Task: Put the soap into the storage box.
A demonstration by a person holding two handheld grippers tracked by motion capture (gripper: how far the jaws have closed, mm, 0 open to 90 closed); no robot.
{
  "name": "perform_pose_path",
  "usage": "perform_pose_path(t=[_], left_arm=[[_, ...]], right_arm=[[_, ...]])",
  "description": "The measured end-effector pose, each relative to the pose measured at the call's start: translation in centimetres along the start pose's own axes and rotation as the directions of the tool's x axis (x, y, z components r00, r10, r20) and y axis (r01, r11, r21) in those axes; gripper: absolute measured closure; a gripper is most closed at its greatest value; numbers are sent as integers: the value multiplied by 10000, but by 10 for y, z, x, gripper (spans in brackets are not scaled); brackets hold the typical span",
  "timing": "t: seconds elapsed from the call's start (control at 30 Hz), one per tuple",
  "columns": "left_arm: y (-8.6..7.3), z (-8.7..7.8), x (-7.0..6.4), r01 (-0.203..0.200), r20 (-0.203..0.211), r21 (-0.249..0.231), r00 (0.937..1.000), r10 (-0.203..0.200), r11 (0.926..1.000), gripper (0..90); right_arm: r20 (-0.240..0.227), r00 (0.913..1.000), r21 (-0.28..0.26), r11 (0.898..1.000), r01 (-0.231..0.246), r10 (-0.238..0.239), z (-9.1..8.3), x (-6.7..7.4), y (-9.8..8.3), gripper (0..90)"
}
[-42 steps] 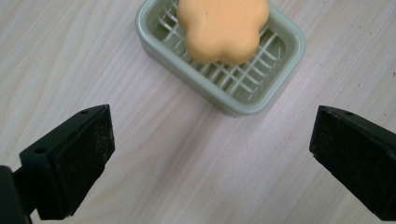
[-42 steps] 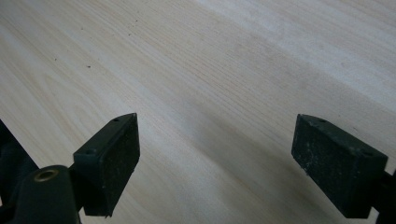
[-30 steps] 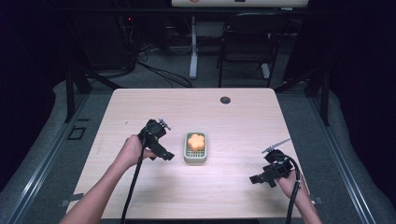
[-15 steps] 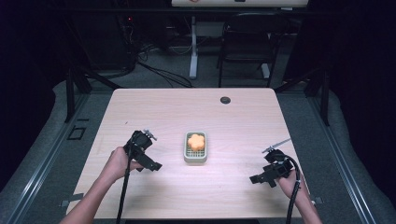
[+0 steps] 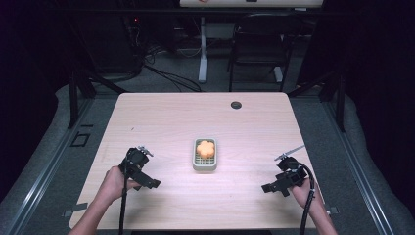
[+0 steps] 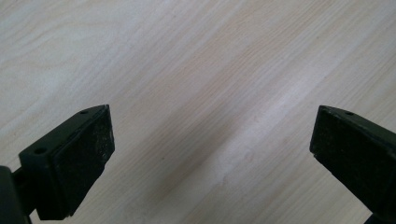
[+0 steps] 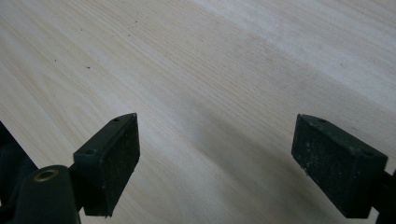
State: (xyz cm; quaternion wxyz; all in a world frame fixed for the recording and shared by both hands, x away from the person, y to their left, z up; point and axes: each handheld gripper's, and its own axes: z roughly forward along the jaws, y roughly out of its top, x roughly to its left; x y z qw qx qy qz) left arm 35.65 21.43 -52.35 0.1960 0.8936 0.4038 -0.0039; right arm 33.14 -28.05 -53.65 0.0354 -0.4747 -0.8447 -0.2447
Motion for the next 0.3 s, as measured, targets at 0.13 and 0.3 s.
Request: perform_pose_path(t=[0.13, 0.3], left_arm=[[-4, 3, 3, 106, 38, 40, 9999, -106, 9999, 1], [-4, 0, 6, 226, -34, -243, 9997, -227, 9994, 1]], right_arm=[[60, 9999, 115, 9999, 96, -97, -1, -1, 0, 151], [20, 9999, 88, 9999, 115, -115, -2, -1, 0, 151]])
